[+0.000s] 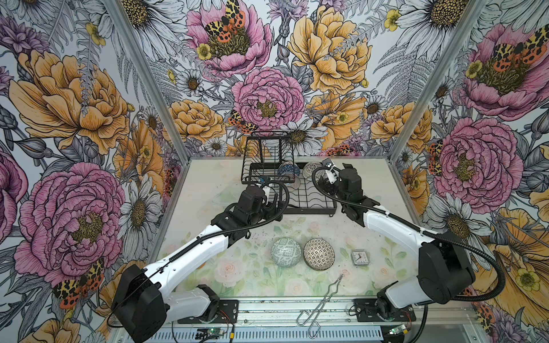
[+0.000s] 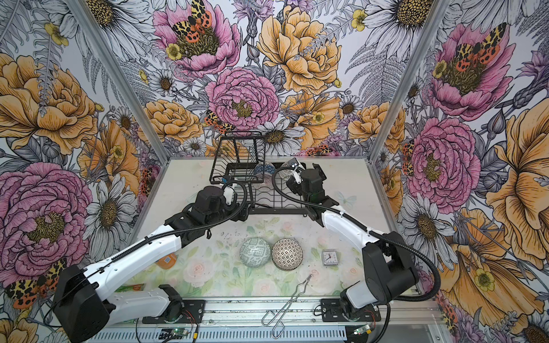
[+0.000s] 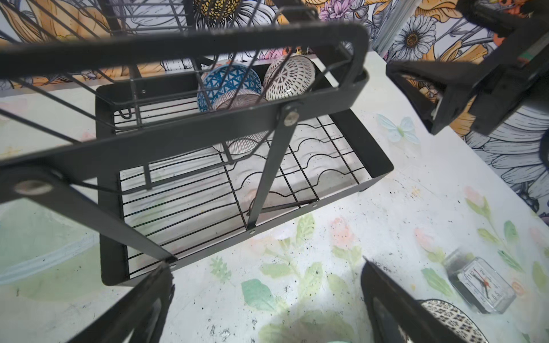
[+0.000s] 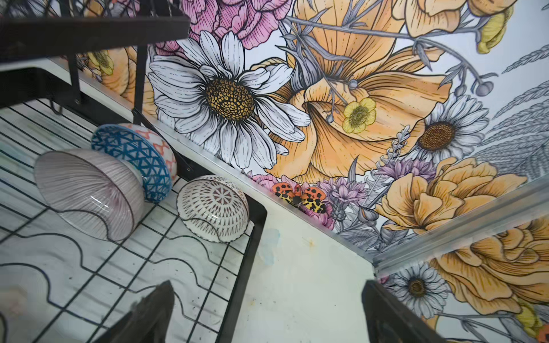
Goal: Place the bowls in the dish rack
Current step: 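Withdraw the right gripper while the left gripper reaches to the green-patterned bowl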
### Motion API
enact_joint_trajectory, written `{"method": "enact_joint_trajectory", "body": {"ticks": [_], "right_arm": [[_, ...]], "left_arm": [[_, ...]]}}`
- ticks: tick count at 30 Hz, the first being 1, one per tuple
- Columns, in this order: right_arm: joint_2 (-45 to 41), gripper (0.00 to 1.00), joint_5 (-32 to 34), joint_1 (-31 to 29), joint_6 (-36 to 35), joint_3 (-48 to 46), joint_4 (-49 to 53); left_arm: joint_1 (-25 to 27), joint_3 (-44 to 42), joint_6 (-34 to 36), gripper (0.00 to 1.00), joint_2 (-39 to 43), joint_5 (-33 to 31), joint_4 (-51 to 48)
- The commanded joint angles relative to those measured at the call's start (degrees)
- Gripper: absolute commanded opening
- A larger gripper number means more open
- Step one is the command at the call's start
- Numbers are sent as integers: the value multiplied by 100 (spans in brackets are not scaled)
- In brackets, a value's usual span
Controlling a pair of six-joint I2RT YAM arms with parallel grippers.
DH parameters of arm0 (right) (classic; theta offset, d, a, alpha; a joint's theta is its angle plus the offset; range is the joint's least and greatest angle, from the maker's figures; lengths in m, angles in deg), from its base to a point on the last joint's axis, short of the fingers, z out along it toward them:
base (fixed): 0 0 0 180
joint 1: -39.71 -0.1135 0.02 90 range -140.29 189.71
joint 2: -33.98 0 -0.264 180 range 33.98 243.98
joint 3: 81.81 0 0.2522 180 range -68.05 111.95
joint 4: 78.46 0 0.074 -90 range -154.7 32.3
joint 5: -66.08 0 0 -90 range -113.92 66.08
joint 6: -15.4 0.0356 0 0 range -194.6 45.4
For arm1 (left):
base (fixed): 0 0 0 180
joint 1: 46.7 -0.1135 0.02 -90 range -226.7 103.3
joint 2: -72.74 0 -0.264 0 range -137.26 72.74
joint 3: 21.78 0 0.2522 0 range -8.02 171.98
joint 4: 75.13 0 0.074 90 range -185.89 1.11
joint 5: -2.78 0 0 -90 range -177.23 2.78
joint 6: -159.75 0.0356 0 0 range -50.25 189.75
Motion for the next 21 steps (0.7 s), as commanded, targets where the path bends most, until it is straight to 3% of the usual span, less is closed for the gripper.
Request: {"method": "enact_joint_trajectory", "body": {"ticks": [1,9,21], "right_arm": [[-149,99,-799,49,1222,367,1551],[-75,100,-1550,189,1722,732,2237],[-23,100,-1603,217,1740,661,2242]], "left_arm": [[150,-148,-19,99,52,244,-443],[346,-531,-570,99,63,425,-1055],[610,-942,-985,99,-635,906,-1107]]}}
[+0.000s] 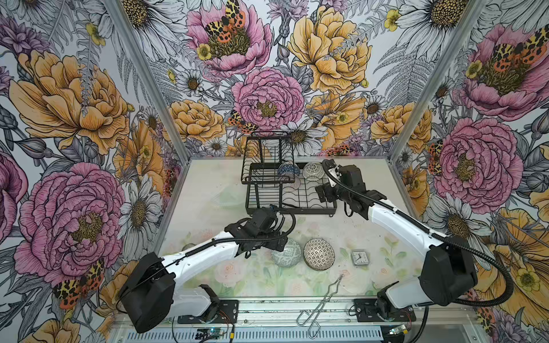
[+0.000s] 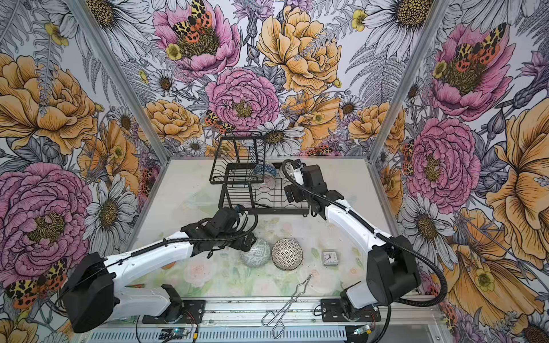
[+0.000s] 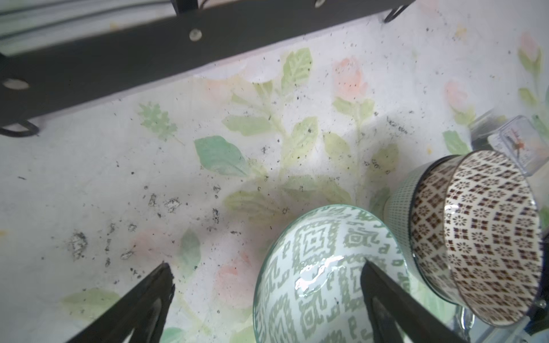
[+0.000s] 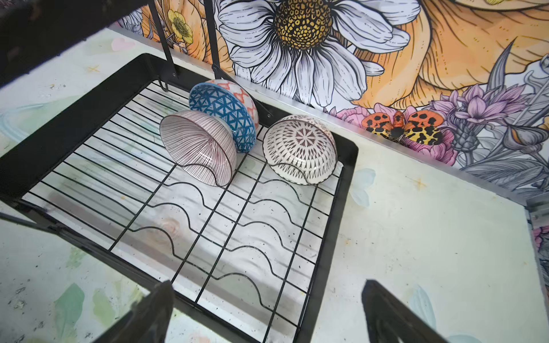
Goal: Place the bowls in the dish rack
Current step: 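Withdraw the right gripper while the left gripper reaches to the green-patterned bowl, then close the left gripper on the green-patterned bowl rim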
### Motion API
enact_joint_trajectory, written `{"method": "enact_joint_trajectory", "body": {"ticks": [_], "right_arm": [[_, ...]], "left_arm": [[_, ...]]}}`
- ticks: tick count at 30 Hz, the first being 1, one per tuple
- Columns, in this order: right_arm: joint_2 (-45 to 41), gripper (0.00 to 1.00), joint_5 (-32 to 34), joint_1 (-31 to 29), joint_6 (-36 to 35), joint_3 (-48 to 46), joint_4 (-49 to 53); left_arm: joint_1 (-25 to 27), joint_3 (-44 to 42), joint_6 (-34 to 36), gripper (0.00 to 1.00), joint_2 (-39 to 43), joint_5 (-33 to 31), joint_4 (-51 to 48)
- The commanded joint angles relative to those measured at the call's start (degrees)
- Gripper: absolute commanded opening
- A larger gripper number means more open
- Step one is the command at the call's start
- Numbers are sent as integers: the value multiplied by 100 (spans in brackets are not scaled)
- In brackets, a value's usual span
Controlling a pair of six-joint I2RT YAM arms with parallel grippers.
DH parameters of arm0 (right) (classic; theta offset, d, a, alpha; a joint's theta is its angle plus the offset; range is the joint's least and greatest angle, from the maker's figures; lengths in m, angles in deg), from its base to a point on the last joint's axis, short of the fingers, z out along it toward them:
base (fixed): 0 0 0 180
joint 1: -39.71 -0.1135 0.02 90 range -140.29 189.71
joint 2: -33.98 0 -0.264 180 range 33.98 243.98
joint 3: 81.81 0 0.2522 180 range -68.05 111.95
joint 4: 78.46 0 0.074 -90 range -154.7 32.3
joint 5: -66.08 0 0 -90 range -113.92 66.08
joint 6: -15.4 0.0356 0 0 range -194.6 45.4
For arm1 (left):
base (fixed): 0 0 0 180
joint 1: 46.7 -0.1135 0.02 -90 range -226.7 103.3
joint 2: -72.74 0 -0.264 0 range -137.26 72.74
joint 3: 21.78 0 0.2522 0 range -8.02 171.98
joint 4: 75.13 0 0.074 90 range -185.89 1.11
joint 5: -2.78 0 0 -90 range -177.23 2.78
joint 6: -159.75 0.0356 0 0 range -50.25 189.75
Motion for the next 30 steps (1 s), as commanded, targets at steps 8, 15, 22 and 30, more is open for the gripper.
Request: {"method": "enact_joint_trajectory", "body": {"ticks": [8,15,22,30], "right_arm": [[37,100,-52,65,111,83,14],[110,100,-60,75,115,79,9],[123,99,-56,91,112,66,-1],[140,99,-66,101,112,39,-1]], "left_arm": [[41,-189,-271,98,-343,268,-49],[44,-233,-265,79,-573,399,-63],[44,-224,-273,57,-667,379,-71],[32,-224,-296,37,-649,389,-95]]}}
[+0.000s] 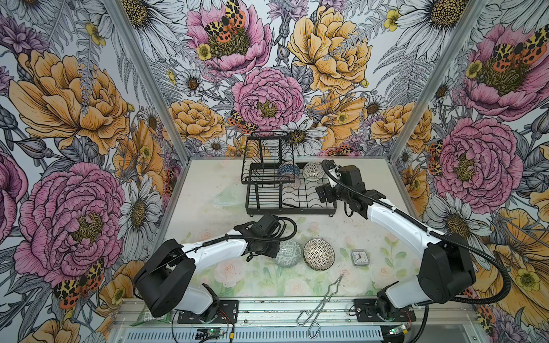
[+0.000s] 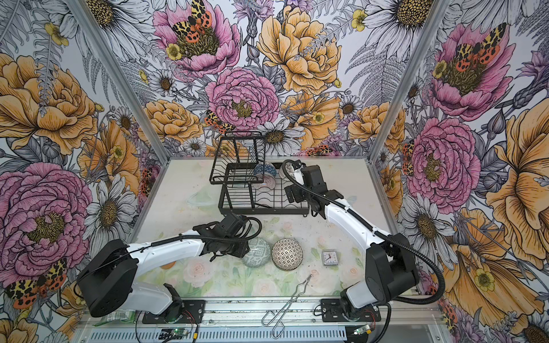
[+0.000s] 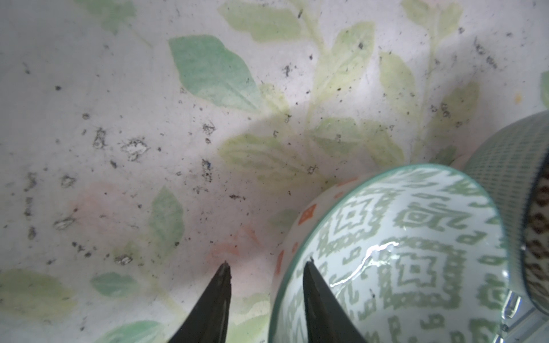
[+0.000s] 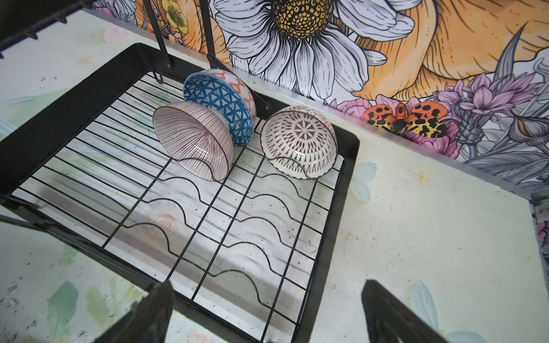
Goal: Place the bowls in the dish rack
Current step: 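Close the left gripper on the green-patterned bowl rim, then lift the green bowl toward the rack with the left gripper while the right gripper approaches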
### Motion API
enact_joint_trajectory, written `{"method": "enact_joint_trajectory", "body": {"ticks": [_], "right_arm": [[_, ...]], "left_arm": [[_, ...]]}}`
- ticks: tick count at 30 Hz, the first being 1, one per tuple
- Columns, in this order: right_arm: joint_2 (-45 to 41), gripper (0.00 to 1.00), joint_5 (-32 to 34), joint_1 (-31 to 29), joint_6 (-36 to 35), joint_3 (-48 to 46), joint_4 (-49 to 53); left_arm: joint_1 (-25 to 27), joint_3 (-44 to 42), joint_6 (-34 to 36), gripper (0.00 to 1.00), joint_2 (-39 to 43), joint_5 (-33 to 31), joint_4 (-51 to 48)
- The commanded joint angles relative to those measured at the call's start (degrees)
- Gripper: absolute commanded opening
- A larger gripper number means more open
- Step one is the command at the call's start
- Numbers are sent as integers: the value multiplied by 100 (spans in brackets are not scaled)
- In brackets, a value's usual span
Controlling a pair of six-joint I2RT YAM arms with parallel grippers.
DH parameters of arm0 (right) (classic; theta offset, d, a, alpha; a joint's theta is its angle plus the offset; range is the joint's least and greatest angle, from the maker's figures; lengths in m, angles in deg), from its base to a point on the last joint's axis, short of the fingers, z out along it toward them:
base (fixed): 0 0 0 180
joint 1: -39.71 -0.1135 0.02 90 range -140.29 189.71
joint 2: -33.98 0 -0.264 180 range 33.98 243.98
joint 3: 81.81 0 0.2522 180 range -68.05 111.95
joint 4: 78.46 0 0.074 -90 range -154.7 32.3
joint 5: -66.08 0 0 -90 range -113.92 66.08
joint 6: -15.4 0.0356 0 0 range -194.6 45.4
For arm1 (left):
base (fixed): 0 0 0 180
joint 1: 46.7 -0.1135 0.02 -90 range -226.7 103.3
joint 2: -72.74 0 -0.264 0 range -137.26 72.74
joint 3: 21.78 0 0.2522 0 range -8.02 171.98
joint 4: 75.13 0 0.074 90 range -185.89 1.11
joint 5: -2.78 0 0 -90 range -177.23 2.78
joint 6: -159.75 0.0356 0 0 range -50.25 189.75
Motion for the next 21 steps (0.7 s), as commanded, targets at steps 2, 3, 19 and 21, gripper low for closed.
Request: {"method": "enact_joint_trajectory", "body": {"ticks": [2,3,19,21], "right_arm": [[50,99,-96,24,119,31,-16],[54,99,-89,27,111,31,-12],[-96,100,-289,34,145,-25,-6],[-140,99,-387,34,160,-30,-13]], "left_arm": [[19,-45,-23,32,-12,73,-11],[18,-38,-19,30,-7,65,-24],[-47,97,44,0,479,-364,-421],[-26,171,152,0,768,-664,-390]]}}
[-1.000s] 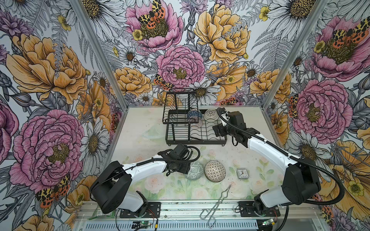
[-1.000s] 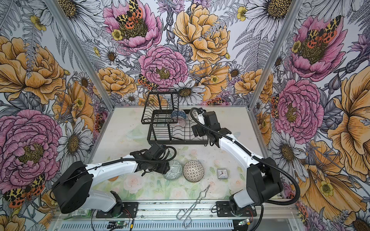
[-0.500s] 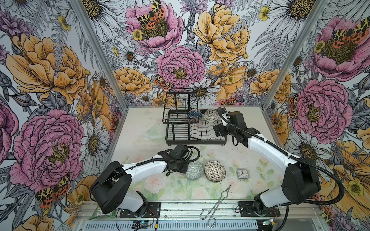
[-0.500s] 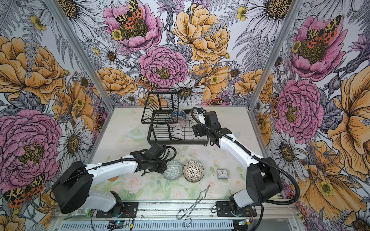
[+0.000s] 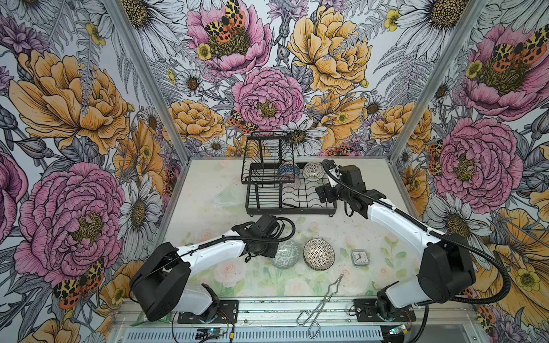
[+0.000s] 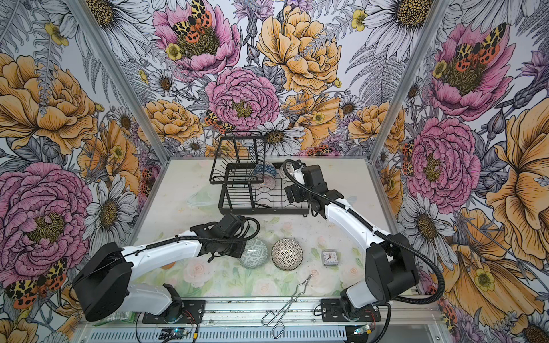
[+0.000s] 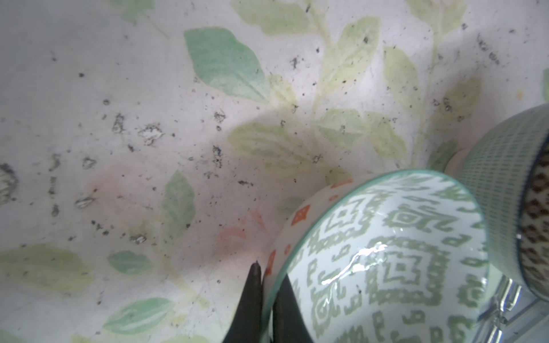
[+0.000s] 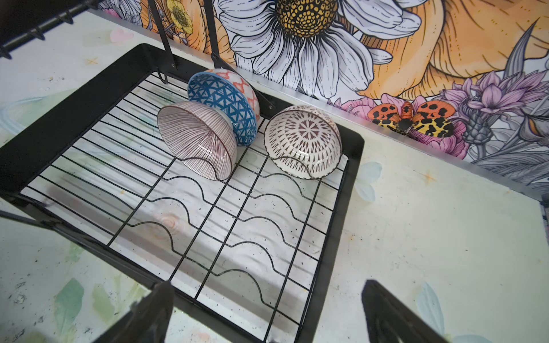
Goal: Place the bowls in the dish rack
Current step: 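Lift the green bowl toward the rack with the left gripper while the right gripper approaches, then grasp the green bowl rim with the right gripper while the left gripper releases it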
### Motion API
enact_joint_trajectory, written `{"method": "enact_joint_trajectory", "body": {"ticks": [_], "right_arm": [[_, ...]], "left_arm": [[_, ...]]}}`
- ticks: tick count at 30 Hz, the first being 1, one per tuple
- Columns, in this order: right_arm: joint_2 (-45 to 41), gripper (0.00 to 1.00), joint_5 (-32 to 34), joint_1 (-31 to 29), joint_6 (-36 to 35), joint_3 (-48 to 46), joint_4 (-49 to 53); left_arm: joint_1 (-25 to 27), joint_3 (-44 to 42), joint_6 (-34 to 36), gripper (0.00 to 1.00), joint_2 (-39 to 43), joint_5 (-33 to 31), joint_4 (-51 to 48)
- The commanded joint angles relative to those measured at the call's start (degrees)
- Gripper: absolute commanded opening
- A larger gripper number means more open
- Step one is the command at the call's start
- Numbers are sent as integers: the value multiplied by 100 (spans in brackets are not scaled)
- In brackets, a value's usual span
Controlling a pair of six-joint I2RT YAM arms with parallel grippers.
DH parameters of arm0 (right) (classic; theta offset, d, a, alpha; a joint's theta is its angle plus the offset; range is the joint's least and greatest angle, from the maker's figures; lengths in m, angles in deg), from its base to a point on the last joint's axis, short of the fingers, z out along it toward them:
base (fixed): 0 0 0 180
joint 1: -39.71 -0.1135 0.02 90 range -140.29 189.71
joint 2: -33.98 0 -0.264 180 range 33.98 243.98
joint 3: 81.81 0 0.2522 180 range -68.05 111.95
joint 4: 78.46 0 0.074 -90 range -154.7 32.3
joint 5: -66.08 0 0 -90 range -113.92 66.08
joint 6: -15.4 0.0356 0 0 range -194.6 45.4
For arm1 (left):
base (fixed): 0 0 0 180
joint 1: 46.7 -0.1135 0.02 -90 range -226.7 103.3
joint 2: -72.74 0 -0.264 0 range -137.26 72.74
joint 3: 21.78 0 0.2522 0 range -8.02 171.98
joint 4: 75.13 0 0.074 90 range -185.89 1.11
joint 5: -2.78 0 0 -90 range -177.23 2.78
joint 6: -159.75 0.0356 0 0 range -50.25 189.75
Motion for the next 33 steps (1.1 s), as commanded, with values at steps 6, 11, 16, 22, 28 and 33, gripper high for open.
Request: {"method": "enact_joint_trajectory", "body": {"ticks": [6,11,16,22,28,33], "right_arm": [[-410,100,-792,35,289,53,2],[-924,100,-1265,35,421,85,10],[-1417,99,-2035,28,760,59,-4],[-1600,99,-2601,-287,1124,-26,-4],[-1300,100,-2030,-750,1358,-92,-31],[-971,99,-1411,-954,1503,-20,-50]], "left_arm": [[27,427,437,0,1289,-1762,788],[125,474,771,0,1551,-2697,1890],[205,515,1055,0,1453,-2997,2717],[231,736,1119,0,1020,-2818,3215],[329,990,1090,0,585,-2573,3533],[374,1079,1081,0,403,-2444,3722]]}}
